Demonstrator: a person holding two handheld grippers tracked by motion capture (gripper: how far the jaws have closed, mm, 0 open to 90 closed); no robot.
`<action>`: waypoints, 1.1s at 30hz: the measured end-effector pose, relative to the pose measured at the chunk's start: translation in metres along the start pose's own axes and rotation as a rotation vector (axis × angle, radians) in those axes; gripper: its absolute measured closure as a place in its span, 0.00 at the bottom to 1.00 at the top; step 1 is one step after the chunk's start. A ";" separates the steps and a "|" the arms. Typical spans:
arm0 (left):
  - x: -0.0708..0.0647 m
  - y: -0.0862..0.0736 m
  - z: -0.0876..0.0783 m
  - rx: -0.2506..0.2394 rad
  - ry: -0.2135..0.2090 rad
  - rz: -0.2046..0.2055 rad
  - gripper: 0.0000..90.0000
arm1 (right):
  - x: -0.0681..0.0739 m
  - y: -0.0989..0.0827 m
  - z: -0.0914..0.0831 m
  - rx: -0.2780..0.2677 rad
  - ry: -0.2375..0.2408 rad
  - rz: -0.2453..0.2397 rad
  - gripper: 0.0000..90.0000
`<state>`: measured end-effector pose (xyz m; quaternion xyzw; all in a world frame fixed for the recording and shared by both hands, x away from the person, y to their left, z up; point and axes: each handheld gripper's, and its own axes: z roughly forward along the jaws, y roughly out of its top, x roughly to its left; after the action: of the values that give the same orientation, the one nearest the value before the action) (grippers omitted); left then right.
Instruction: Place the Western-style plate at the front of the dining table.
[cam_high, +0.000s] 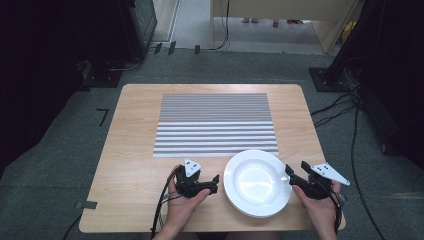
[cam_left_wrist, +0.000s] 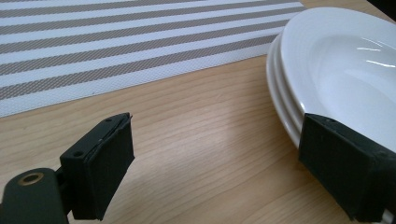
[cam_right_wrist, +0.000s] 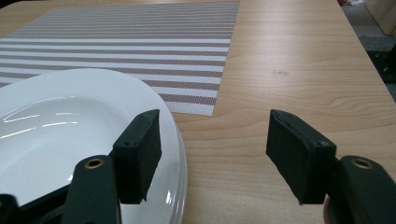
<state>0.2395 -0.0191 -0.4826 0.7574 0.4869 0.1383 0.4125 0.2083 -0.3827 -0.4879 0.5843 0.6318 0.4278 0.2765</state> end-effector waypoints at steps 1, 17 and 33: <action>0.000 0.000 0.000 0.000 0.000 0.000 0.12 | 0.000 0.000 0.000 0.000 0.000 0.000 0.42; -0.015 0.000 -0.001 -0.036 -0.064 -0.004 0.15 | 0.004 -0.002 0.005 0.012 0.135 0.039 0.66; -0.027 -0.009 0.004 -0.019 -0.137 0.016 0.29 | 0.001 -0.006 0.010 0.041 0.184 0.131 0.81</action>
<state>0.2235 -0.0420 -0.4863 0.7651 0.4499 0.0941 0.4510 0.2140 -0.3789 -0.4976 0.5881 0.6236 0.4838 0.1765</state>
